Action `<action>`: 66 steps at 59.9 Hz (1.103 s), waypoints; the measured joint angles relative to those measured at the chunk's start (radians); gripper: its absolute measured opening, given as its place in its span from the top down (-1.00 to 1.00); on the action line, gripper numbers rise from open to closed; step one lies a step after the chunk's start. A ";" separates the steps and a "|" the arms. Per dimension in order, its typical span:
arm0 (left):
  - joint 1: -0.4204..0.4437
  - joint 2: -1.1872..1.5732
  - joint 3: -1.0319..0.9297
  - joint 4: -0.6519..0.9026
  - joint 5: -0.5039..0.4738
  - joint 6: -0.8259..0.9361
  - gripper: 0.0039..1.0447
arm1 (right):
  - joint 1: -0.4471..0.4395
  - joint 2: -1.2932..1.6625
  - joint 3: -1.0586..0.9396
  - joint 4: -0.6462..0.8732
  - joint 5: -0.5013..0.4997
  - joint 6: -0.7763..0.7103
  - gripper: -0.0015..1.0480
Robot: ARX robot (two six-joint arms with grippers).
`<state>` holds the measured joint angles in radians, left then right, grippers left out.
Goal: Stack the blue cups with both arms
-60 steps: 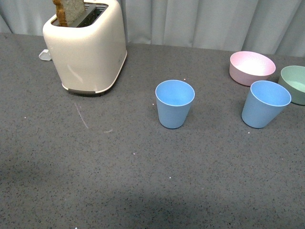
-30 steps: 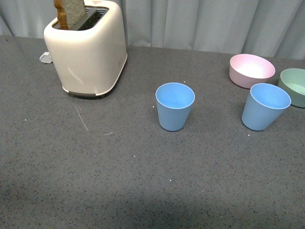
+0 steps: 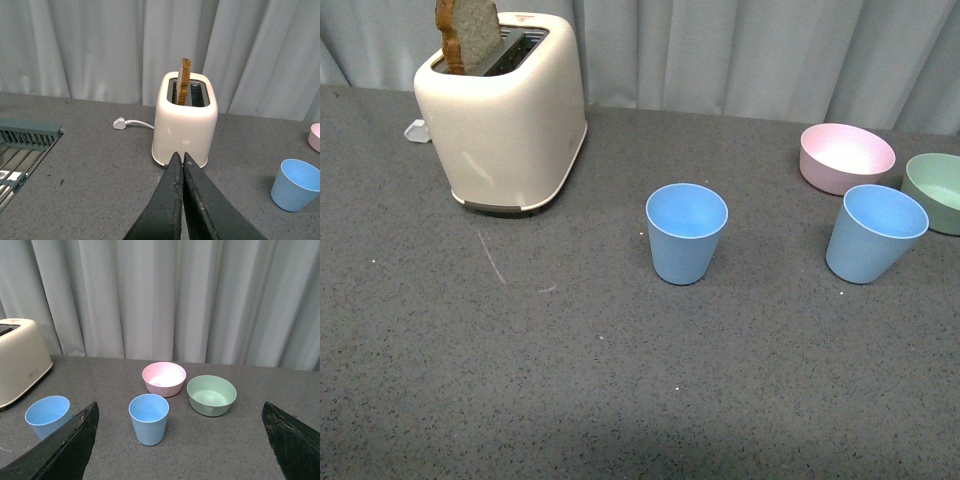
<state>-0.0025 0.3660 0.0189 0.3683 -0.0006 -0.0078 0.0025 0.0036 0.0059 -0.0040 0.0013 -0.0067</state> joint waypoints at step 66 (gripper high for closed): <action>0.000 -0.362 0.000 -0.366 0.001 0.000 0.08 | 0.000 0.000 0.000 0.000 0.000 0.000 -0.81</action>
<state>-0.0025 0.0044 0.0193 0.0025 0.0002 -0.0078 0.0025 0.0036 0.0059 -0.0040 0.0013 -0.0067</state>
